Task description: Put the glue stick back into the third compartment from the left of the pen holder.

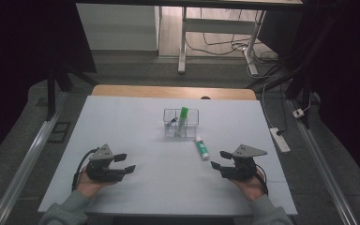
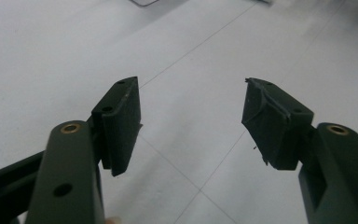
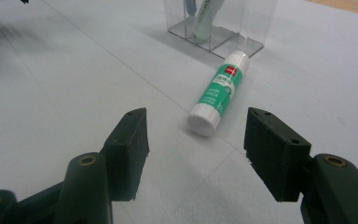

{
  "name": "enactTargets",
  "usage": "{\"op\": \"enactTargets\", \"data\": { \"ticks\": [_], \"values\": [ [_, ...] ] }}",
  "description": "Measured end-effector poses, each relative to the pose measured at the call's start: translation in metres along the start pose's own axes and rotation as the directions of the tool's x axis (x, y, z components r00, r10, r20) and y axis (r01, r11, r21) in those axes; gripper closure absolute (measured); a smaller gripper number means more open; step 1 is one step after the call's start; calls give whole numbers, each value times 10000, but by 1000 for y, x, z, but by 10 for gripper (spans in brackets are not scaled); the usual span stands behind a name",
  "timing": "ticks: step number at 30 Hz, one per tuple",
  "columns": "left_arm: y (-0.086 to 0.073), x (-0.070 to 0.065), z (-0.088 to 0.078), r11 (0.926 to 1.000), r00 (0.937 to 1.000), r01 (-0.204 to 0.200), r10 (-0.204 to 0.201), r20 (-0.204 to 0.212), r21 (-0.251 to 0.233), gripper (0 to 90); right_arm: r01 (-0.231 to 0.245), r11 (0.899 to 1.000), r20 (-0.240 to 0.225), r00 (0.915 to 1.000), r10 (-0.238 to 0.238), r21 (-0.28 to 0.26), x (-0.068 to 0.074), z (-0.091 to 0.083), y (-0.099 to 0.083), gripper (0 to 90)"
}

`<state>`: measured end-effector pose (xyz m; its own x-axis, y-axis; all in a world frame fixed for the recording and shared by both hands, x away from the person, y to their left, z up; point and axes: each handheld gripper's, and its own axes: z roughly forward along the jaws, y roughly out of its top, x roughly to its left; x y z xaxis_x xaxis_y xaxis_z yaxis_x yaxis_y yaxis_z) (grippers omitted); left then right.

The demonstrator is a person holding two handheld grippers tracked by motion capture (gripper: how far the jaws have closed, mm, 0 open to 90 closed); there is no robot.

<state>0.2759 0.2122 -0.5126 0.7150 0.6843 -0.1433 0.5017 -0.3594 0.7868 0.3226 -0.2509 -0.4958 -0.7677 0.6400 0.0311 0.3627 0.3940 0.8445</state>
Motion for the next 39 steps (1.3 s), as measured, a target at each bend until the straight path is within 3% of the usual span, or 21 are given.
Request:
{"op": "enactTargets", "data": {
  "ticks": [9, 19, 23, 32, 39],
  "values": [
    [-2, 2, 1, 9997, 9997, 228, -227, -34, 117, 354, -46, 9996, 226, 9997, 40, 274, -3, -1, 0, 394],
    [-4, 3, -2, 9997, 9997, 212, -211, -113, 88, 347, -190, 9970, 595, 9981, 145, 755, -9, -2, 7, 396],
    [-6, 4, -4, 9997, 9997, 219, -218, -82, 73, 346, -361, 9941, 668, 9973, 294, 1018, -14, 3, 17, 395],
    [-7, 2, -5, 9998, 9998, 174, -173, -82, 77, 345, -127, 9853, 680, 9977, 11, 1706, -16, 26, 55, 394],
    [-8, 2, -4, 9998, 9999, 161, -160, -44, 95, 342, -158, 9772, 619, 9981, 27, 2119, -15, 45, 71, 392]
  ]
}}
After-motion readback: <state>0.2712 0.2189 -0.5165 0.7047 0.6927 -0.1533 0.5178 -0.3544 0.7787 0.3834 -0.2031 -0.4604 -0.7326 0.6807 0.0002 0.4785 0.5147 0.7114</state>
